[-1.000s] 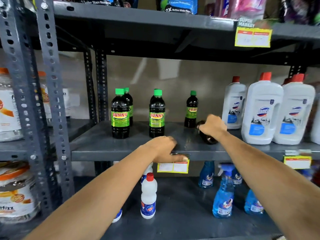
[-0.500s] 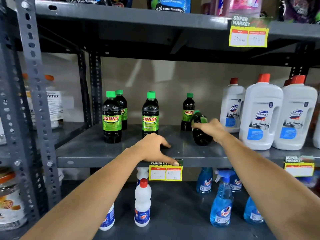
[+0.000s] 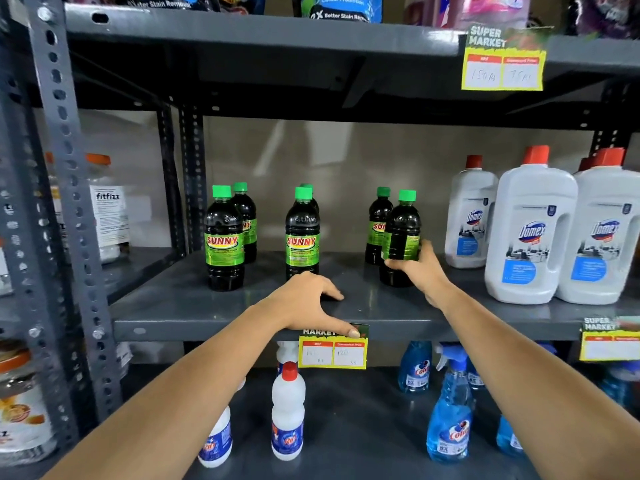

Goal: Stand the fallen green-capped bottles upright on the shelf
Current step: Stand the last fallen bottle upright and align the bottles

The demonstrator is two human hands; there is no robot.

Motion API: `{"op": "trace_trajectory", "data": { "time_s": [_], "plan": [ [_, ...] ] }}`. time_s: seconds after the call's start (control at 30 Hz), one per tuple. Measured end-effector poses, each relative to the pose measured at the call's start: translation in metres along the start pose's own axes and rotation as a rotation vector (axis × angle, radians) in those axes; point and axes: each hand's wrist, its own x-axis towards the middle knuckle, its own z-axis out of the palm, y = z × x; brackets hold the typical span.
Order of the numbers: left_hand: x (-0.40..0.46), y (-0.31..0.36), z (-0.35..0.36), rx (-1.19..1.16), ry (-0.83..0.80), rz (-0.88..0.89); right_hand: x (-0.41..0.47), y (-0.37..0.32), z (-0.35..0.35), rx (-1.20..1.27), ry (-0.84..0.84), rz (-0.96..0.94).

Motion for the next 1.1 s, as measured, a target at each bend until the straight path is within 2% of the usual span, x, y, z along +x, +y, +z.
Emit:
{"op": "trace_trajectory", "data": {
  "time_s": [0.17, 0.33, 0.5, 0.63, 0.8, 0.97, 1.1],
  "plan": [
    [0.0005, -0.0005, -0.0003, -0.018, 0.008, 0.007, -0.0031, -0.0019, 0.0004, -0.068, 0.05, -0.021],
    [0.0, -0.0017, 0.0009, -0.025, 0.016, 0.002, -0.0022, -0.0012, 0.0029, -0.003, -0.06, -0.016],
    [0.0003, -0.0007, 0.0007, -0.038, 0.023, 0.003, -0.0074, -0.0041, 0.0026, -0.113, 0.014, -0.056],
    [-0.0002, -0.0006, 0.0006, -0.033, 0.022, 0.006, -0.005, -0.004, 0.0028, 0.036, -0.094, -0.02],
    [-0.0003, 0.0004, 0.0005, -0.038, 0.022, 0.001, -0.0064, -0.0026, 0.0018, -0.085, -0.045, -0.028],
    [-0.0006, -0.0006, 0.0021, -0.074, 0.017, -0.011, -0.0042, -0.0018, 0.0027, 0.007, -0.114, -0.017],
    [-0.0017, 0.0005, 0.0011, -0.061, 0.012, -0.032, -0.0063, -0.0018, 0.0014, -0.084, -0.056, -0.019]
  ]
}}
